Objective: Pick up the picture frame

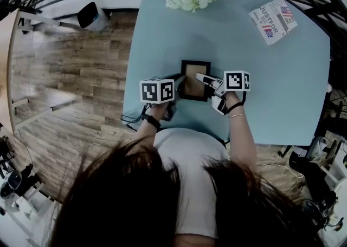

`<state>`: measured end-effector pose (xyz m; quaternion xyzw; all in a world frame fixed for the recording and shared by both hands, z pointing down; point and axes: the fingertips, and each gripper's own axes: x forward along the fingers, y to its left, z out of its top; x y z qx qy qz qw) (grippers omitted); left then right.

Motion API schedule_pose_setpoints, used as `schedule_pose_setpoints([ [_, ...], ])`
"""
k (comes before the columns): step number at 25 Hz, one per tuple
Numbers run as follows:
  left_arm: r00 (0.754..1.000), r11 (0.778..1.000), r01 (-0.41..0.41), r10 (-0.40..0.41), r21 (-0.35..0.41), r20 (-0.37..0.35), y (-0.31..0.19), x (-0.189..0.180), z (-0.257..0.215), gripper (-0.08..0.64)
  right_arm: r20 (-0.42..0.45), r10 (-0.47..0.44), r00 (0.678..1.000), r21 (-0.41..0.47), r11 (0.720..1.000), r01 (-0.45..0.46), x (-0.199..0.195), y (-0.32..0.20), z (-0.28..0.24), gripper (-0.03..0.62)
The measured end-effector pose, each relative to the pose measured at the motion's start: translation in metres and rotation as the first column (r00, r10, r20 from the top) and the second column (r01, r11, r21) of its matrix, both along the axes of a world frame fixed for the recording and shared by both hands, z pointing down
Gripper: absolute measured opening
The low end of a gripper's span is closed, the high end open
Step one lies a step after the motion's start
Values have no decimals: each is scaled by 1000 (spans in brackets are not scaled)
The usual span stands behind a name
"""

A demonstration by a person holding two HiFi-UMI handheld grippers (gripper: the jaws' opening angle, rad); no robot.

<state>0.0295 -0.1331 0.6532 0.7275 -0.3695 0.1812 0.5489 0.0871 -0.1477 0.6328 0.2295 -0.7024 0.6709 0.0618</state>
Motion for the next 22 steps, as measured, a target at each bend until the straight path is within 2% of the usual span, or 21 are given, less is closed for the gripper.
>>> schedule_pose_setpoints([
  [4, 1000, 1000, -1, 1, 1, 2, 0, 0, 0, 135, 49, 28, 998, -18, 999, -27, 0, 0, -1, 18],
  [15, 1000, 1000, 6, -6, -11, -31, -2, 0, 0, 138, 78, 65, 995, -25, 998, -63, 0, -1, -3, 11],
  [22, 998, 999, 32, -32, 0, -44, -2, -2, -2, 140, 48, 70, 996, 5, 998, -70, 0, -2, -9, 11],
])
